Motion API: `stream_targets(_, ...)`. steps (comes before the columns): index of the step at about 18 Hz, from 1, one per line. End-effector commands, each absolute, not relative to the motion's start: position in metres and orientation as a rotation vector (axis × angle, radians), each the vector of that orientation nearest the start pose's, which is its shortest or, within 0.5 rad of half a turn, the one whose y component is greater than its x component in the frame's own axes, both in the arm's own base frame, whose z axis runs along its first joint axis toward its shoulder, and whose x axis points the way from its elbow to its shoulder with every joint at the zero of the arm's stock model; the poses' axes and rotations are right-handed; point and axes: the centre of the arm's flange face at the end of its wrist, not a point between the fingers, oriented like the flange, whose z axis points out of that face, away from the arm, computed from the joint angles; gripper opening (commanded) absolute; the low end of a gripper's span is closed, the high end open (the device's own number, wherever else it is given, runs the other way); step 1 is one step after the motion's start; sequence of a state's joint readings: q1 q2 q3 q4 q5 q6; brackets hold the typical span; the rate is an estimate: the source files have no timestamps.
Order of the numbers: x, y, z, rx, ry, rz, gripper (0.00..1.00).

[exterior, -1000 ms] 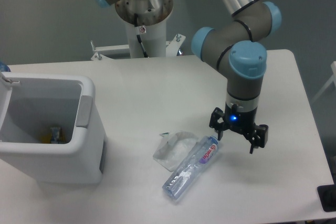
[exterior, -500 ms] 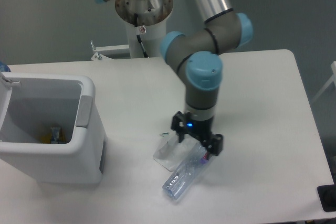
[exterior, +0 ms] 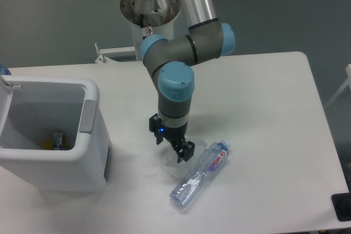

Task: Place the trash in the trash can
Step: 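Move the gripper over the crumpled clear plastic bag and lower it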

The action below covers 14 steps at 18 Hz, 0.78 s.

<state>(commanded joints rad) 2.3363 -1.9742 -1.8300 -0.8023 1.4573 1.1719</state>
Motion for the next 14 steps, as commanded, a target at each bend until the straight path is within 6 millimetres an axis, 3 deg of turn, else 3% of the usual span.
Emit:
stream_targets(1, -0.302, 0.522, 0.224, -2.925, 0.61, 0.034, 0.68)
stream_targets(3, -0.3, 0.521, 0.222, -2.927, 0.612, 0.029, 0.35)
stream_targets(5, -0.3, 0.522, 0.222, -2.927, 0.596, 0.027, 0.12)
stream_targets(8, -0.303, 0.521, 0.233, -2.913, 0.586, 0.044, 0.0)
stream_targets(14, -0.309, 0.512, 0.258, -2.907, 0.545, 0.067, 0.0)
